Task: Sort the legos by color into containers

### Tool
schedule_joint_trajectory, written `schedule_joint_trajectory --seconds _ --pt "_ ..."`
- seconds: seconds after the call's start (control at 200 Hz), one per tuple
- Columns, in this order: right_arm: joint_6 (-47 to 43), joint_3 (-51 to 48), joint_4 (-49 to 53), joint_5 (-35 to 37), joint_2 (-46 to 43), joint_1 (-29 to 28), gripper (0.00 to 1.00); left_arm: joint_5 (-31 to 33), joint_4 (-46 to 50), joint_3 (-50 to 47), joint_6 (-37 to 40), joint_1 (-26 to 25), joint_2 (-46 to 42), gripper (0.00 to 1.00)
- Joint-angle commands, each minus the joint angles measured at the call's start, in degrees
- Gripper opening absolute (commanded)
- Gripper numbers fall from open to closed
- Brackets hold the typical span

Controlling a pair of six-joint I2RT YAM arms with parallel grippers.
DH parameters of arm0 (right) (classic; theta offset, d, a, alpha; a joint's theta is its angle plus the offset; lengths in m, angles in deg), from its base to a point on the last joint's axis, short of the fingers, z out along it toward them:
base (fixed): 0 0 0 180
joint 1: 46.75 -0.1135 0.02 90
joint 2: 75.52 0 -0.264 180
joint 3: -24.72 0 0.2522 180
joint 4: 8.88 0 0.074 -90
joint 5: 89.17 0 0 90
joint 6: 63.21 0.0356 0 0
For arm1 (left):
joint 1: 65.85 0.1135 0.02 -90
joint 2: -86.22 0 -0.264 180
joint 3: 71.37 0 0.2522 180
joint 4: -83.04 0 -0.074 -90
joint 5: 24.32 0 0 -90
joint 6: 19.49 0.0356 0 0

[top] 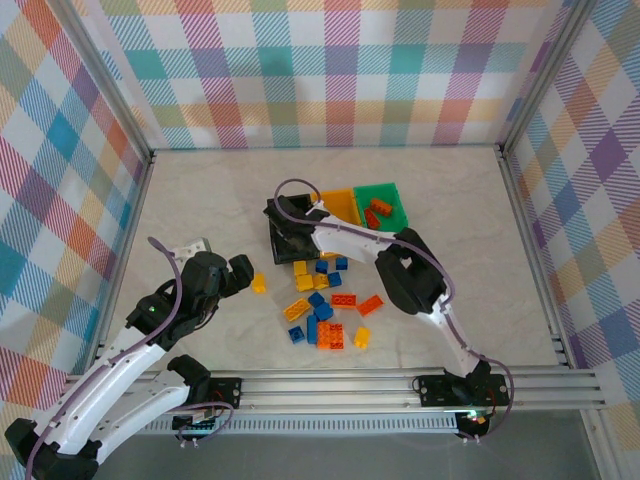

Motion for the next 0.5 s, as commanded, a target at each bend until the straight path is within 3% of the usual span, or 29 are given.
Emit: schedule_joint_trajectory --seconds 0.0,0.11,0.28,0.495 --pt "-5.59 -3.24 -0.99 -1.47 -5.58 -0.52 0.01 0.09 -0.87 -0.5 0.88 0.63 -0.45 1.0" --pt "-8.75 -5.72 -2.25 -1.43 -7.56 -0.63 0.04 -0.22 -1.31 -0.61 0.78 0.63 -0.13 1.0" --pt "-13.6 0.34 0.5 -4.39 -4.84 -0.51 0.46 -0.1 -1.16 -0.25 1.02 0.71 0.62 1.0" --pt "-9.97 7.38 1.57 -4.3 1.06 -0.39 0.56 0.1 -0.72 -0.01 1.18 0.8 0.6 1.0"
